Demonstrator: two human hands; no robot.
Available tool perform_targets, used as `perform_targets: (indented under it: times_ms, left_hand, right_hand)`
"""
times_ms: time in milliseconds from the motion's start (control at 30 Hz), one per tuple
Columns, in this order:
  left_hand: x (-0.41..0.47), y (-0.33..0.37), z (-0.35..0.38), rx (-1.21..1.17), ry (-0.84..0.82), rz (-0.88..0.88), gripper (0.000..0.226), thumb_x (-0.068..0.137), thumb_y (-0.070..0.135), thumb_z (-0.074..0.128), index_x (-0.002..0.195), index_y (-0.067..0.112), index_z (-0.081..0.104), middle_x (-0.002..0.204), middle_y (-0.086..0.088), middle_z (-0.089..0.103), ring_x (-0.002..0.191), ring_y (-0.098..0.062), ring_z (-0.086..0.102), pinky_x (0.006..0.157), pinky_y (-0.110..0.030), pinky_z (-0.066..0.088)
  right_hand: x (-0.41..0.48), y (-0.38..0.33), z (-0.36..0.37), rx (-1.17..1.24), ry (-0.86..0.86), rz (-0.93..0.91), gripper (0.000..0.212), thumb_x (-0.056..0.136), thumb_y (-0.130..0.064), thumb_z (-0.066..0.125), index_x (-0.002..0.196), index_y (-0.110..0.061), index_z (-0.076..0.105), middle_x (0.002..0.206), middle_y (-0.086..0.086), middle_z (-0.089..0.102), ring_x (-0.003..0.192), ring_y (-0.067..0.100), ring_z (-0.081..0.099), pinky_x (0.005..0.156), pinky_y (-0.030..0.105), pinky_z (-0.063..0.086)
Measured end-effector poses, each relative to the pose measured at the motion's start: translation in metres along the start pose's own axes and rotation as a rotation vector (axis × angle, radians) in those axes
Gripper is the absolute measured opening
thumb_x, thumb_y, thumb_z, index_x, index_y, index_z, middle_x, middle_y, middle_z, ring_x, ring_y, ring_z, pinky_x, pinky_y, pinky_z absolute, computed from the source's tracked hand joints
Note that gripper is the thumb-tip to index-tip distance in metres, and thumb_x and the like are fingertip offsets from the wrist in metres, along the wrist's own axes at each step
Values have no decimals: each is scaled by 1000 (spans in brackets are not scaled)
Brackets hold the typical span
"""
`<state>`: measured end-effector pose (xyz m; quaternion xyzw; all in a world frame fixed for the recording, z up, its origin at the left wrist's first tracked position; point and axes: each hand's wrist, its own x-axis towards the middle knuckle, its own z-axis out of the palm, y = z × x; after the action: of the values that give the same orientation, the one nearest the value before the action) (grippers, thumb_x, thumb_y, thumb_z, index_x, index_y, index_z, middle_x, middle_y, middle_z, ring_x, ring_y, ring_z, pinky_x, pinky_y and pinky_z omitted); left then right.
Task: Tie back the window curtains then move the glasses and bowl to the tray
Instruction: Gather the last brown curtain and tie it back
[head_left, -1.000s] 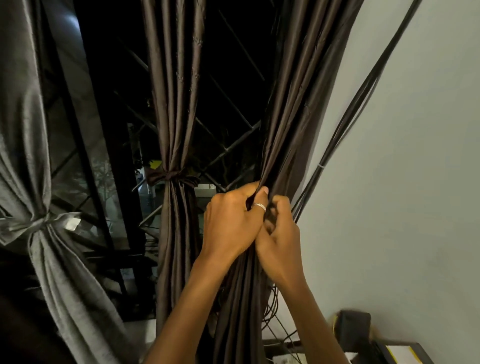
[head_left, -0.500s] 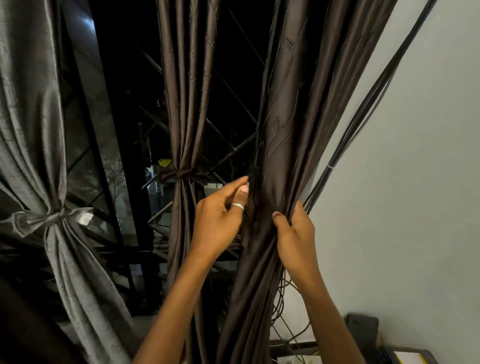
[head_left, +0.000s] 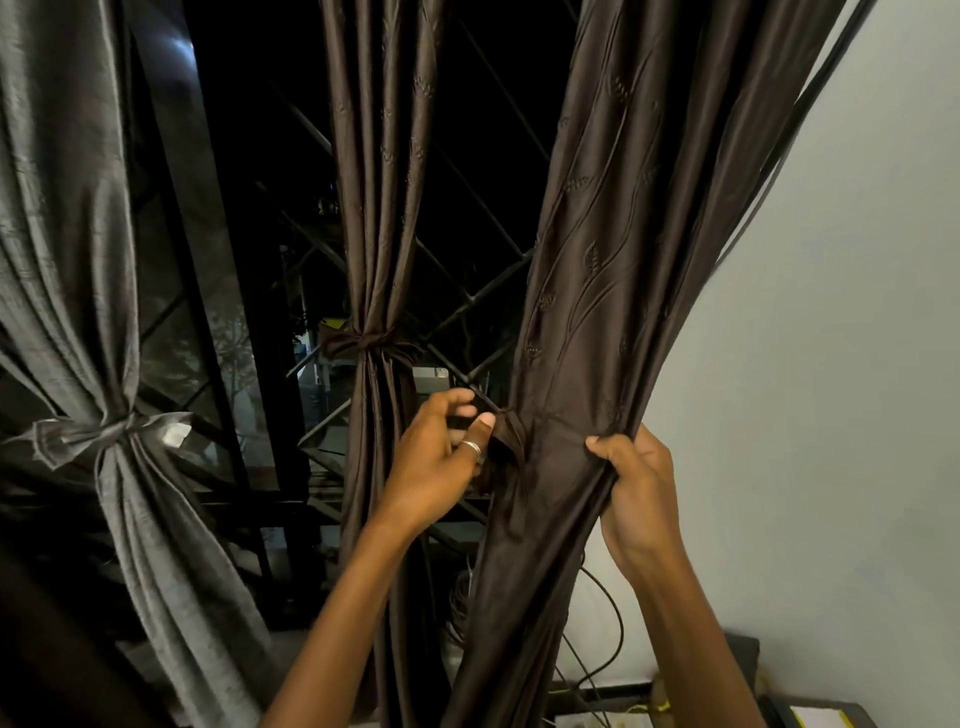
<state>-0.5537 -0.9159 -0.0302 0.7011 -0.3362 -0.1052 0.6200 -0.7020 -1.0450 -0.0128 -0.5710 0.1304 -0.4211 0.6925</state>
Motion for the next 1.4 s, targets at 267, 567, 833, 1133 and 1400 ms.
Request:
perform_targets:
  times_ms: [267, 567, 833, 1133, 1400]
  left_hand:
    - [-7, 1, 13, -48, 4, -55, 28, 90, 57, 63, 107, 35, 59, 94, 13, 72, 86, -8, 74, 87, -46, 61]
    - [-18, 30, 21, -158, -339, -85, 120, 58, 99, 51, 154, 30, 36, 142, 16, 57, 126, 8, 54, 110, -31, 46]
    - [-26, 48, 52, 150, -165, -24, 87, 51, 101, 56, 123, 53, 45, 107, 21, 64, 112, -8, 62, 97, -39, 55]
    - [-15, 36, 49, 177, -87, -67, 42, 83, 76, 39, 106, 47, 59, 105, 12, 61, 115, -4, 49, 87, -29, 47]
    - [-9, 37, 38, 176, -83, -92, 29, 85, 76, 32, 91, 63, 57, 94, 24, 58, 110, -6, 53, 83, -25, 43]
  right_hand:
    - [1, 6, 4, -37, -47, -20, 32, 80, -14, 55, 96, -29, 79, 99, 0, 77, 93, 16, 73, 77, 26, 59]
    - [-6, 16, 12, -221, -114, -109, 28, 89, -27, 55, 109, -33, 73, 103, 1, 76, 96, 18, 72, 78, 27, 59]
    - [-33, 48, 30, -492, -227, -74, 31, 95, 7, 60, 126, 4, 59, 108, -17, 61, 103, 0, 60, 95, 17, 46]
    - [-21, 39, 24, -554, -464, -246, 43, 86, -11, 61, 128, -19, 59, 118, -18, 68, 117, 1, 63, 91, 15, 52]
    - [-20, 33, 24, -514, -504, -239, 74, 83, -13, 72, 150, -20, 42, 147, -9, 53, 137, 8, 51, 110, 22, 44]
